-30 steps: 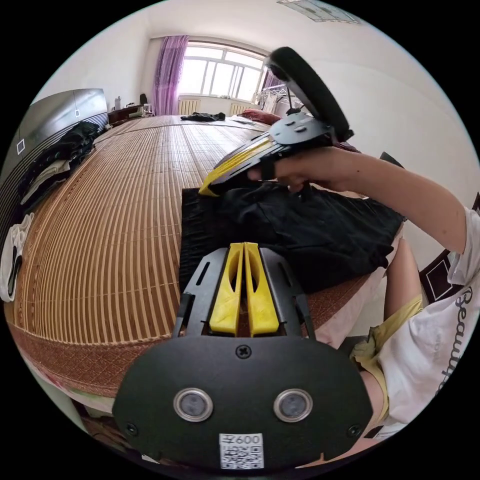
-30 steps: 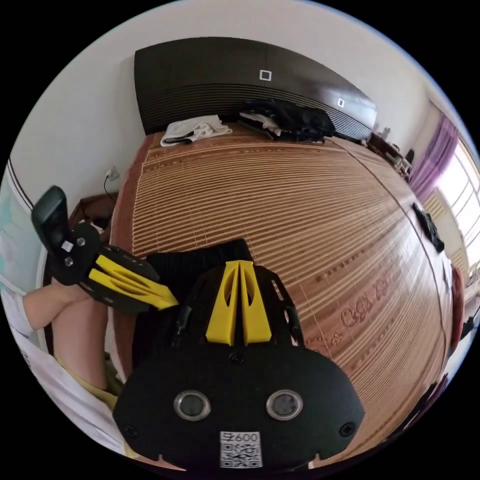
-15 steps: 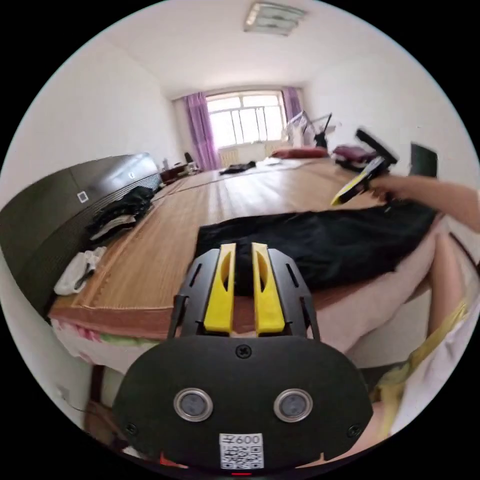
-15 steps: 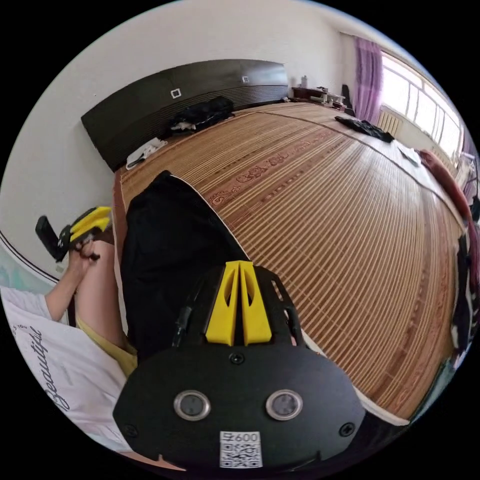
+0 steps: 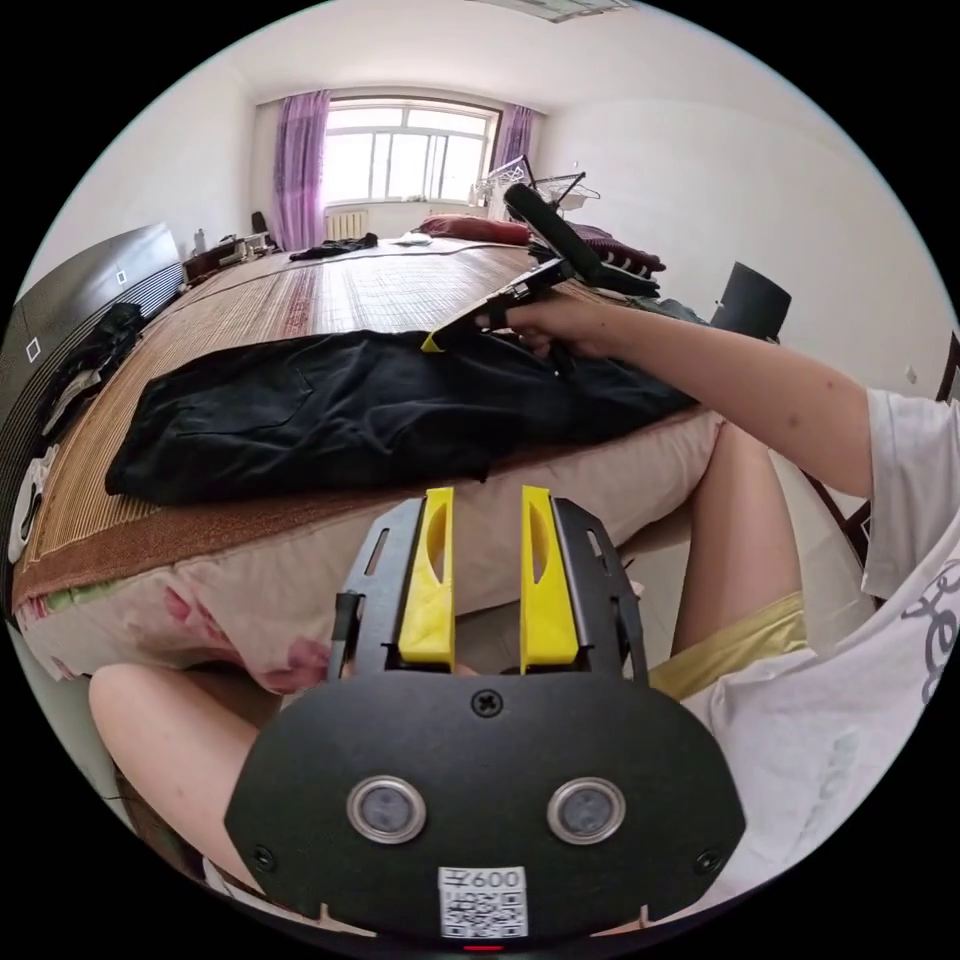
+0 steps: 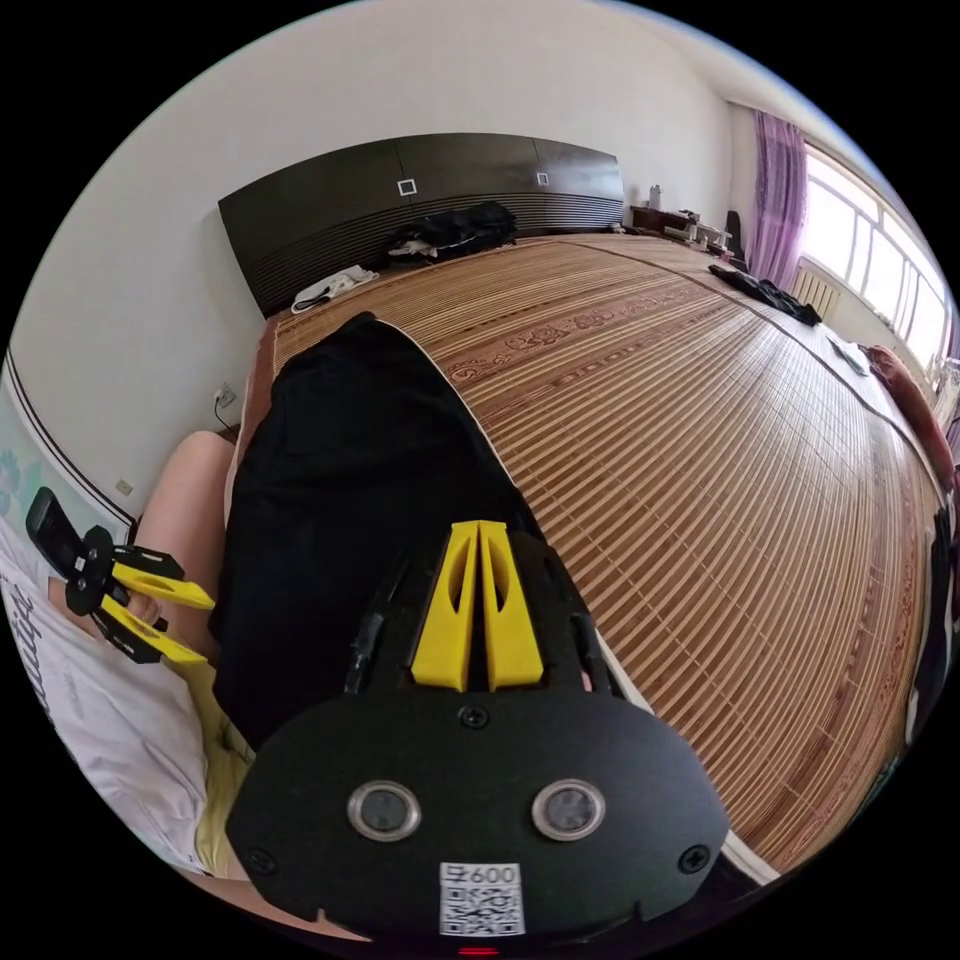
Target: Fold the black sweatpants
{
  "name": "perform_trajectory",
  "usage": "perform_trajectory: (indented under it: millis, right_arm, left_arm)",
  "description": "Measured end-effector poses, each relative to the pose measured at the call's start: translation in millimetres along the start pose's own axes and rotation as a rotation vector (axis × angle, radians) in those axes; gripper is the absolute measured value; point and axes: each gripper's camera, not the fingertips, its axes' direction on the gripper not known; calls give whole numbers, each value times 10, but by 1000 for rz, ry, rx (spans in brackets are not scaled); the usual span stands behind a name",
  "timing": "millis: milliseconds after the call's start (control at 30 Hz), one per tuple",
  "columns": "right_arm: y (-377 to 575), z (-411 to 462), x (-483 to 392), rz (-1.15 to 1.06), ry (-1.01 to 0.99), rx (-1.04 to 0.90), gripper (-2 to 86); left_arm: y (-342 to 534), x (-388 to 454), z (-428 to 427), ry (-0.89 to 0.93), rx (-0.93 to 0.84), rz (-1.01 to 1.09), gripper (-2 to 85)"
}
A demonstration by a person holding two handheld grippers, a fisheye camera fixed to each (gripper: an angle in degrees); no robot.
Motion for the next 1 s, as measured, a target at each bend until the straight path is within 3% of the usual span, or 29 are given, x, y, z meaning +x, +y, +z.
perform_trajectory:
  millis: [400, 567, 700, 800, 867, 933, 1000]
  right_arm:
    - [-270, -266, -55, 28, -40, 1, -9]
    - [-306, -399, 333, 229, -152, 23, -9]
    - [-322, -415, 356, 255, -187, 20, -9]
    - [-366, -443, 105, 213, -86, 18, -9]
    - [-363, -452, -145, 215, 215, -23, -8]
    - [-332, -487, -400, 132, 331, -45, -8]
    - [-244, -644, -750, 17, 287, 3, -8]
  left_arm:
    - [453, -42, -199, -70, 58, 12, 6]
    - [700, -122, -366, -82, 30, 57, 3]
    - [889, -181, -389, -82, 10, 72, 2]
    - [904, -185, -335, -70, -10, 77, 2]
    - [914, -155, -330, -86, -18, 108, 2]
    - [934, -161, -333, -94, -36, 126, 3]
    - [963, -295, -400, -69, -26, 74, 3]
